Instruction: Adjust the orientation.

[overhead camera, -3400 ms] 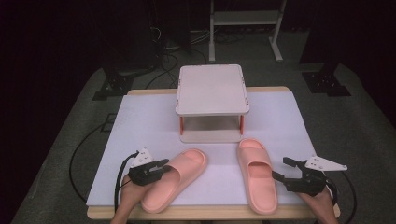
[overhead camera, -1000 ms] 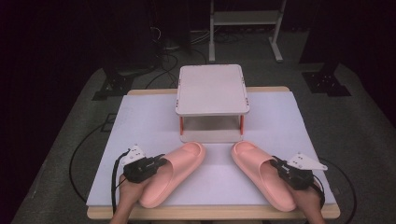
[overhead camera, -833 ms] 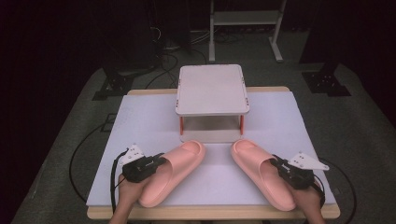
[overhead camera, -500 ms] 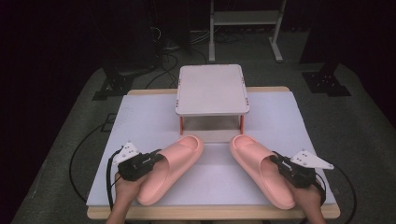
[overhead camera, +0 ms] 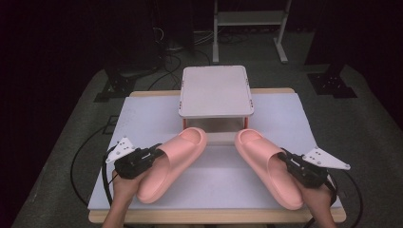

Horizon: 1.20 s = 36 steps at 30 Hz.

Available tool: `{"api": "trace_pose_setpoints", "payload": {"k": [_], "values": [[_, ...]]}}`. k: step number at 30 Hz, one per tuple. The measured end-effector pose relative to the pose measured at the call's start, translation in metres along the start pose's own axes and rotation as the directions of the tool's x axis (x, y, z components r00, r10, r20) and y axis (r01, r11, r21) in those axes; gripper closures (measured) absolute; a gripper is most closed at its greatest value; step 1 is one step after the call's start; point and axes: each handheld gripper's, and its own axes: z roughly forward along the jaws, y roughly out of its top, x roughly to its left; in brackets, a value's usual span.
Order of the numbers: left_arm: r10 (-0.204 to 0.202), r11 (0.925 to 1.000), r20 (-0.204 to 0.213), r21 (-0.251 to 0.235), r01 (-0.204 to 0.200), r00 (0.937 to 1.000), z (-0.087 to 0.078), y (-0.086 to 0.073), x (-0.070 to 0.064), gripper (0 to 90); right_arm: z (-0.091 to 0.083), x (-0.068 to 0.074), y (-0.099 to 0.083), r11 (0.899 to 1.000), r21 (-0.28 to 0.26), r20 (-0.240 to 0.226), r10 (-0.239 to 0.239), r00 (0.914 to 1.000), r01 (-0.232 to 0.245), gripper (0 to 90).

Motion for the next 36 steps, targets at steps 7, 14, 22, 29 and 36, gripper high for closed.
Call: {"api": "trace_pose_setpoints", "payload": {"k": [7, 14, 22, 29, 36], "values": [[0.01, 0.9997, 0.006, -0.022, -0.01, 0.9999, -0.003, 0.012, -0.002, 79.3, -0.004, 0.0, 0.013, 1.0, -0.023, -0.008, 0.013, 0.9999, -0.014, 83.4], [0.025, 0.9991, 0.009, -0.036, -0.024, 0.9997, -0.003, 0.026, 0.0, 79.3, -0.004, 0.001, 0.031, 0.999, -0.04, -0.016, 0.005, 0.9999, -0.006, 83.4], [0.027, 0.9987, 0.007, -0.044, -0.027, 0.9996, -0.001, 0.037, 0.004, 79.3, 0.002, 0.004, 0.05, 0.999, -0.048, -0.023, -0.011, 0.9997, 0.01, 83.4], [0.028, 0.9985, 0.002, -0.048, -0.028, 0.9996, -0.001, 0.046, 0.008, 79.3, 0.005, 0.004, 0.062, 0.999, -0.047, -0.022, -0.017, 0.9996, 0.016, 83.4], [0.027, 0.9987, 0.0, -0.044, -0.027, 0.9996, 0.002, 0.051, 0.011, 79.3, 0.009, 0.001, 0.071, 0.999, -0.054, -0.019, -0.011, 0.9997, 0.01, 83.4]]}}
